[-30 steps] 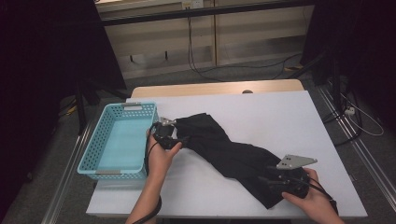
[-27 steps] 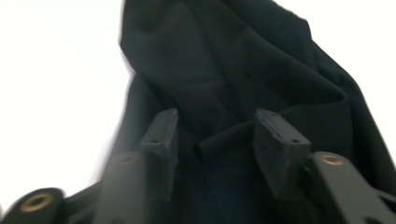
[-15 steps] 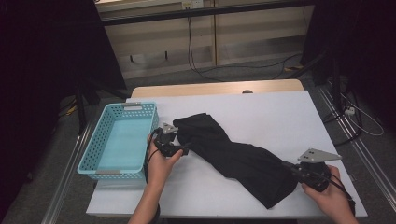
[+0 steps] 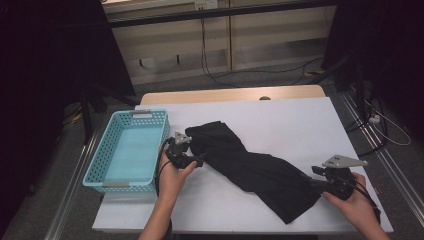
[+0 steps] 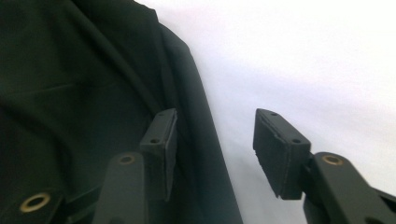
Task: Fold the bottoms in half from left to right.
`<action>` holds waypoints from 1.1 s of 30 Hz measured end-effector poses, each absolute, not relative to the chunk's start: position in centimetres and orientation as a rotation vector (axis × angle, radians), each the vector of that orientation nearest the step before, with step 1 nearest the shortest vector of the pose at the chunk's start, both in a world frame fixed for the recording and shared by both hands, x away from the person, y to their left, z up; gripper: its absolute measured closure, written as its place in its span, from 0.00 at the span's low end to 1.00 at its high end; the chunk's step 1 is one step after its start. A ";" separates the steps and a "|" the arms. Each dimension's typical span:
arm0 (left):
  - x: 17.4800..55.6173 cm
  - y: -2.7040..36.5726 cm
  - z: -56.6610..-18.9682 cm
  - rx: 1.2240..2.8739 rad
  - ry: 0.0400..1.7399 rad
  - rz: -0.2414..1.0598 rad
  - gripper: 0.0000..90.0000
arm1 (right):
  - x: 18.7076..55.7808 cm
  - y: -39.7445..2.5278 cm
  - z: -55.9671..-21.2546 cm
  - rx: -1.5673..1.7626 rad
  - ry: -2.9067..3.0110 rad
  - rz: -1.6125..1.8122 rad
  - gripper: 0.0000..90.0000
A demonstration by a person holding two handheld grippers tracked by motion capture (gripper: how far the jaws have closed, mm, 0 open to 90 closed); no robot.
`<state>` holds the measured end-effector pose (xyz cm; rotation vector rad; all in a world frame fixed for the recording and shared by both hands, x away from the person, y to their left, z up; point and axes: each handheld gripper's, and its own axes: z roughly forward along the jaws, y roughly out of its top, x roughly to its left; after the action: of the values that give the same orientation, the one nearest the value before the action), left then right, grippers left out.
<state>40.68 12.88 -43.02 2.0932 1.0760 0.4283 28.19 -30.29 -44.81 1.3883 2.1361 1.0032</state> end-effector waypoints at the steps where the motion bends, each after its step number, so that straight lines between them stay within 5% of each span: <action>1: 40.7 12.9 -43.0 2.099 1.074 0.429 0.23 | 28.5 -30.1 -45.0 1.402 2.142 1.020 0.52; 5: 40.5 13.0 -43.0 2.097 1.075 0.424 0.22 | 29.5 -29.1 -45.3 1.407 2.168 1.020 0.55; 11: 40.3 13.2 -42.8 2.095 1.056 0.414 0.20 | 30.0 -28.2 -45.5 1.355 2.259 1.012 0.94; 22: 40.0 13.1 -42.5 2.069 1.049 0.370 0.18 | 30.8 -30.6 -43.7 1.374 2.197 1.054 0.98; 33: 39.9 13.2 -42.9 2.074 1.055 0.368 0.18 | 36.2 -34.0 -43.7 1.472 2.135 0.843 0.96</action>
<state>39.91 13.17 -42.91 2.0740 1.0548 0.3684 36.19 -34.02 -43.72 1.4715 2.1351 0.8428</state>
